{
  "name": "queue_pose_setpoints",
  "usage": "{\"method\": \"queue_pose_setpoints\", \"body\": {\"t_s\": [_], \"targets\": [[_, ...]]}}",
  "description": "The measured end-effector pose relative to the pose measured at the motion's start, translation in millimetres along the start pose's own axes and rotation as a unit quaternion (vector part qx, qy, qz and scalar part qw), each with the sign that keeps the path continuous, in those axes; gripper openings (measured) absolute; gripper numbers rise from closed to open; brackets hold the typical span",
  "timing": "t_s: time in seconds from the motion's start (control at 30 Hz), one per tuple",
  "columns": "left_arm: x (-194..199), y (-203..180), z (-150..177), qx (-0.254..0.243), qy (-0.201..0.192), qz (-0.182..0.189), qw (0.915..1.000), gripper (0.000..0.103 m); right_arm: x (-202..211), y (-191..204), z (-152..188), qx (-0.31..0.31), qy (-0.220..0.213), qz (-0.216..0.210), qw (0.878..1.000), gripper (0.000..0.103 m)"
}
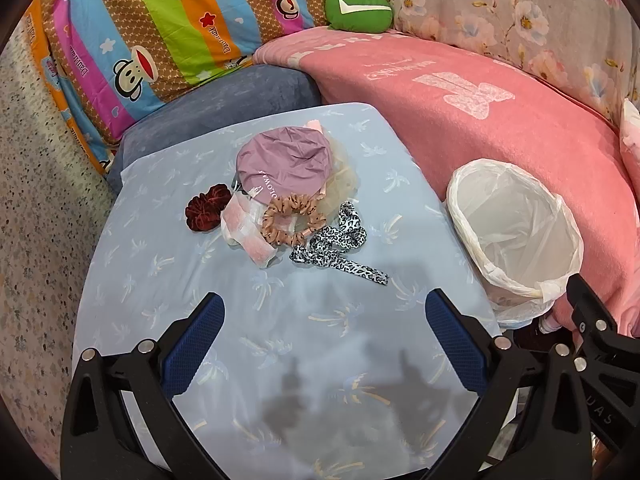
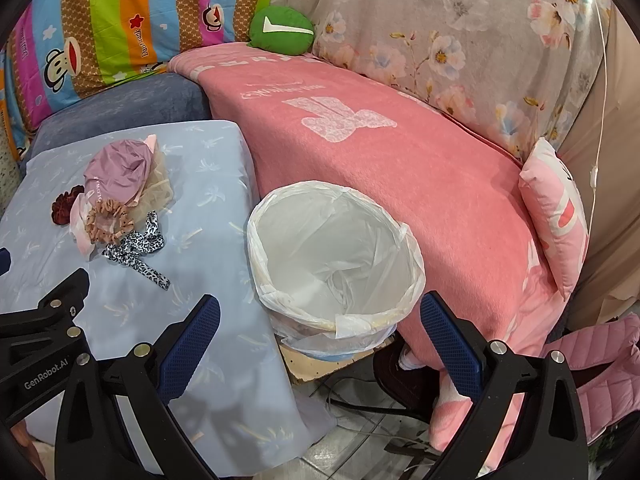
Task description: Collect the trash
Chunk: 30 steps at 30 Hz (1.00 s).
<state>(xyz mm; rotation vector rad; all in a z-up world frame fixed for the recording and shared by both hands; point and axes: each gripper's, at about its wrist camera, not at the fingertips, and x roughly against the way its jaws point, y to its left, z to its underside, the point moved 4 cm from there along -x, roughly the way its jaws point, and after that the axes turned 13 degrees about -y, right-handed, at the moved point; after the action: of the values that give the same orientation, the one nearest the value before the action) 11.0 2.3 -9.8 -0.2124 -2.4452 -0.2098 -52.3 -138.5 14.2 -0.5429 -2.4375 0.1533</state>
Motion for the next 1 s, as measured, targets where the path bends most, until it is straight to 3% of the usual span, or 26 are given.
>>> {"method": "queue_pose_setpoints", "body": {"t_s": [0.53, 1.0], "targets": [[-11.5, 11.3, -2.6, 0.010, -0.004, 0.023, 0.9997, 0.096, -8.8, 4.3, -9.8, -0.009, -0.003, 0.007, 1.000, 0.097], [-59.0, 56.2, 0.0, 0.039, -0.007, 0.028, 0.9988, 0.096, -33.6, 56.1, -6.7, -0.026, -0.020, -0.031, 0.999, 0.097]]}}
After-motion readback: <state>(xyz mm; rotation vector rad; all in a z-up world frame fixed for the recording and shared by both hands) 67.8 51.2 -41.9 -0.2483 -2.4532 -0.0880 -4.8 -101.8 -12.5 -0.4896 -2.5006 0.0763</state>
